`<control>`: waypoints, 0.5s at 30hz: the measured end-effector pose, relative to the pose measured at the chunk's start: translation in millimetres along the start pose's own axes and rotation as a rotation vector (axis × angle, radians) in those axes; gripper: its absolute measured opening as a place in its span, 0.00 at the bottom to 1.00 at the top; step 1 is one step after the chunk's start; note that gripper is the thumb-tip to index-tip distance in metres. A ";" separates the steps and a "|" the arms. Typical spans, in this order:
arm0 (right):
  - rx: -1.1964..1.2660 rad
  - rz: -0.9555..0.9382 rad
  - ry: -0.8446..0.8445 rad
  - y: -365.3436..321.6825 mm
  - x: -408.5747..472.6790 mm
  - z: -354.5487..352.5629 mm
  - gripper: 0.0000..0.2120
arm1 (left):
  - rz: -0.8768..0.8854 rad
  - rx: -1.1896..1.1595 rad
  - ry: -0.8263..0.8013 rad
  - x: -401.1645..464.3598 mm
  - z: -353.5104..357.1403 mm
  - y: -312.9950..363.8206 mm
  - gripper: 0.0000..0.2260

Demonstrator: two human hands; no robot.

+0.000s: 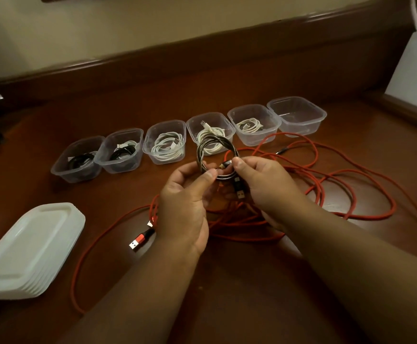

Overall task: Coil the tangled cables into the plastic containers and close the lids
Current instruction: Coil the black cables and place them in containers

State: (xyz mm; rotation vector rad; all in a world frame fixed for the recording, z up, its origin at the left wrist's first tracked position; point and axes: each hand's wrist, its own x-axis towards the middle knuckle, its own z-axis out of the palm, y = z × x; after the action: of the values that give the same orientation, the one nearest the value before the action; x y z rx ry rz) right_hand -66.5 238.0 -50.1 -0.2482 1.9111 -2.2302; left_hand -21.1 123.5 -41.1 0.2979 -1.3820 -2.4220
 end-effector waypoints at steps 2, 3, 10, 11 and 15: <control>-0.067 0.006 0.037 1.0 0.6 1.5 0.13 | 0.023 0.021 0.002 -1.4 -0.2 -1.9 0.10; -0.115 0.007 0.048 1.5 1.0 1.7 0.13 | 0.032 0.039 -0.004 -2.0 -0.3 -3.1 0.10; -0.176 -0.018 0.050 2.1 1.8 -3.0 0.10 | 0.105 0.271 -0.022 0.7 -1.2 -9.3 0.10; -0.132 -0.008 0.045 1.5 1.1 -2.6 0.09 | 0.097 0.286 -0.022 2.0 -2.8 -9.4 0.09; -0.132 -0.032 0.035 2.8 1.8 -0.3 0.08 | 0.018 0.252 -0.027 7.1 -6.1 -9.4 0.09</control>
State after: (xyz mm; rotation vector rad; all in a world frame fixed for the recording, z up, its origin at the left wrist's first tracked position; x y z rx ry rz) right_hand -68.3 237.4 -52.9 -0.2632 2.0907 -2.1441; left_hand -27.2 120.4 -52.4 0.3127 -1.6974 -2.2453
